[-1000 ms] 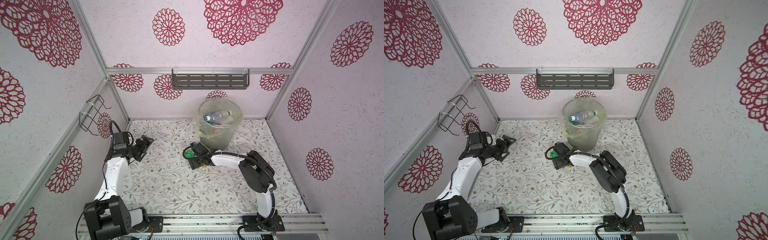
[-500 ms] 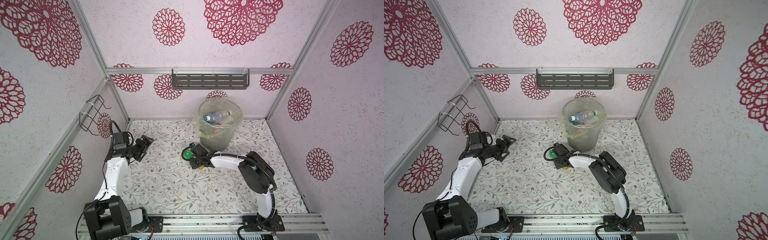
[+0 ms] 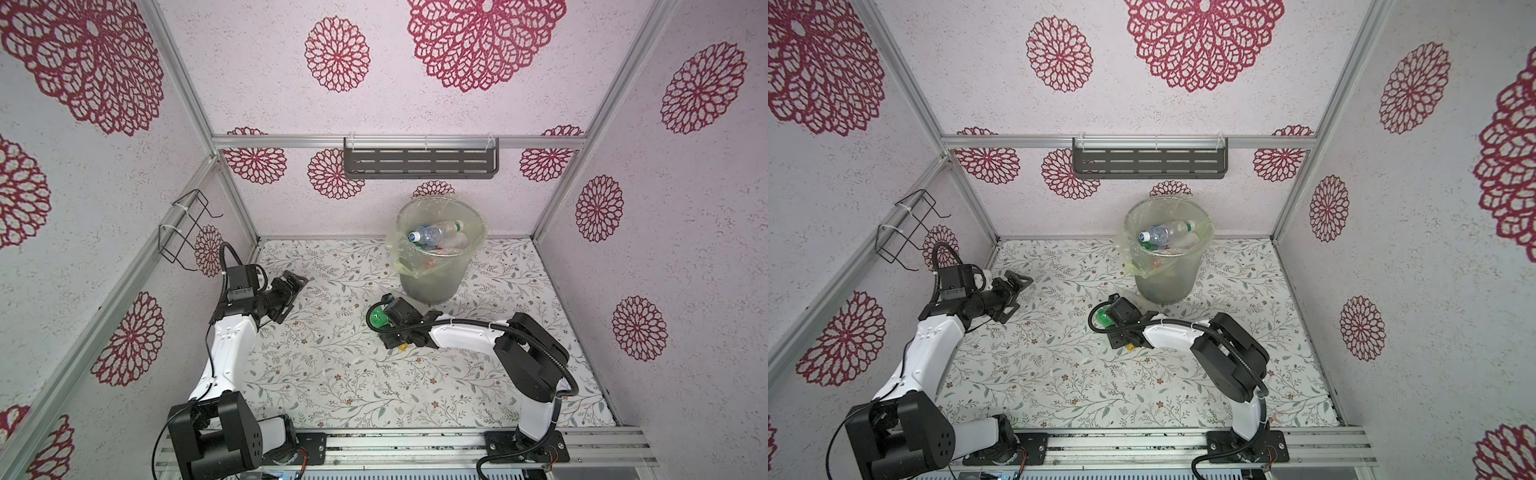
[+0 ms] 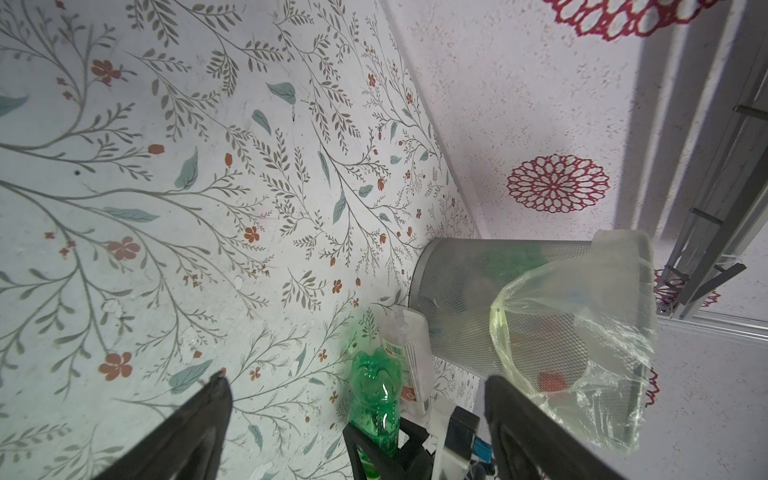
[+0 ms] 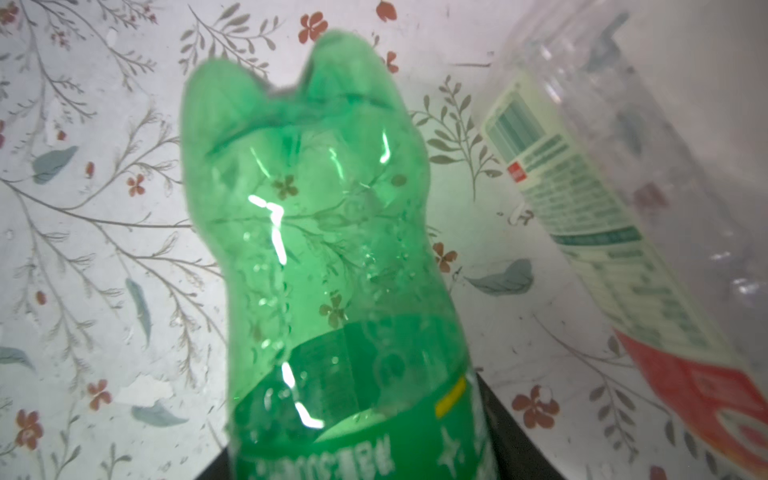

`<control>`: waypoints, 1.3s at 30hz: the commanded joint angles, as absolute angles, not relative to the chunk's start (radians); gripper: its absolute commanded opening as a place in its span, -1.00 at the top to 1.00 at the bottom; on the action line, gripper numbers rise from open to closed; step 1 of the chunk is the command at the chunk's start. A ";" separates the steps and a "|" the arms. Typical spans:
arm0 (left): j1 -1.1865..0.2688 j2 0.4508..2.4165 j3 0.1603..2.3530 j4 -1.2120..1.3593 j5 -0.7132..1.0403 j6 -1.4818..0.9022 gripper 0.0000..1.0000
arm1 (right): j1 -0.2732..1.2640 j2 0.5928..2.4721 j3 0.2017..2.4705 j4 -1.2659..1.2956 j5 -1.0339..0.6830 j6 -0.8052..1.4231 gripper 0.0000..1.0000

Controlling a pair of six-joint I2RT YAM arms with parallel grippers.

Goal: Throw the plastic bottles in the bin
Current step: 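Lift the green soda bottle with the right gripper toward the bin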

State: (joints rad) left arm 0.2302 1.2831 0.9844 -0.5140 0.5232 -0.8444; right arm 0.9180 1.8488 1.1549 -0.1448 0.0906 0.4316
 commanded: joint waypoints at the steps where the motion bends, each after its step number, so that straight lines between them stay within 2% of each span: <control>1: 0.239 1.277 0.985 -0.487 0.532 -0.851 -0.95 | 0.926 1.759 1.115 -0.095 0.092 0.505 0.01; 14: 0.238 1.299 0.974 -0.452 0.557 -0.875 -0.95 | 0.928 1.495 0.924 -0.061 0.143 0.601 0.03; 29: 0.214 1.279 0.930 -0.412 0.557 -0.899 -0.95 | 0.891 1.094 0.885 -0.224 0.333 0.647 0.07; 39: 0.116 1.273 0.892 -0.364 0.510 -0.937 -0.95 | 0.873 0.831 0.846 -0.340 0.479 0.652 0.08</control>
State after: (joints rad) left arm 0.1513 1.2896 0.9054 -0.4080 0.5320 -0.9180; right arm 0.8776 0.8967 0.8600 -0.2878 0.3916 0.6304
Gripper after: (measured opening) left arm 0.974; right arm 0.586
